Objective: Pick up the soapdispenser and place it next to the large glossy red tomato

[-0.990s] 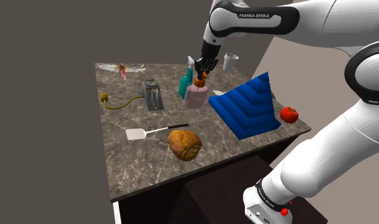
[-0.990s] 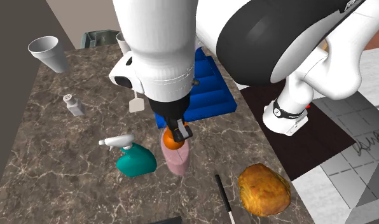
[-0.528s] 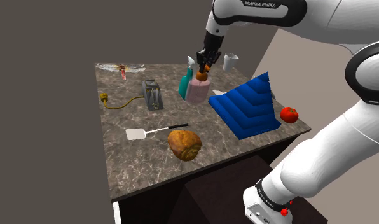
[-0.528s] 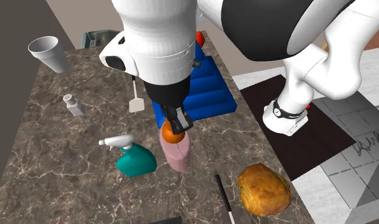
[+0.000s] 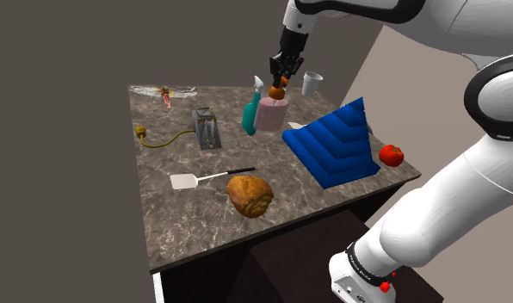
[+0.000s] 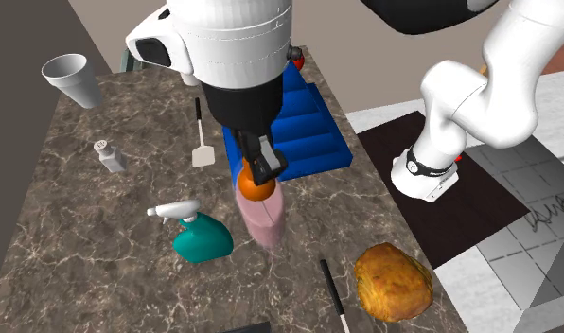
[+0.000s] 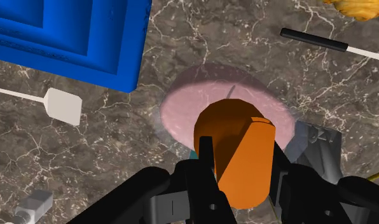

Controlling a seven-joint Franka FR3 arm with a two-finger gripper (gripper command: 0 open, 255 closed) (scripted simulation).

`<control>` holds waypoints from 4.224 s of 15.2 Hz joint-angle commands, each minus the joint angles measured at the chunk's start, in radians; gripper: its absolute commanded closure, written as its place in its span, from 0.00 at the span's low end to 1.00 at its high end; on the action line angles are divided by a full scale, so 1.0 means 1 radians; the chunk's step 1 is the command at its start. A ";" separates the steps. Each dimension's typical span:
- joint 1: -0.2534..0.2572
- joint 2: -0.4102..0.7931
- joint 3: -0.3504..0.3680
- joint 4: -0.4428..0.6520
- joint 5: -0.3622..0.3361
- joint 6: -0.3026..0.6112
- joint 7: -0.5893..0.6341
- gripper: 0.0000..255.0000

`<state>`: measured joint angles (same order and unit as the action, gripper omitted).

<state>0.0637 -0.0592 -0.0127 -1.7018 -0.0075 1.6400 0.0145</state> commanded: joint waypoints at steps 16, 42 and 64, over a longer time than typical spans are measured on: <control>0.001 0.085 0.001 0.346 0.001 -0.260 0.000 1.00; -0.154 0.016 -0.128 0.384 -0.006 -0.365 -0.287 1.00; -0.417 0.099 -0.432 0.330 0.019 -0.228 -0.847 1.00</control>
<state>-0.3379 0.0189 -0.4293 -1.3934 0.0024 1.4134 -0.8015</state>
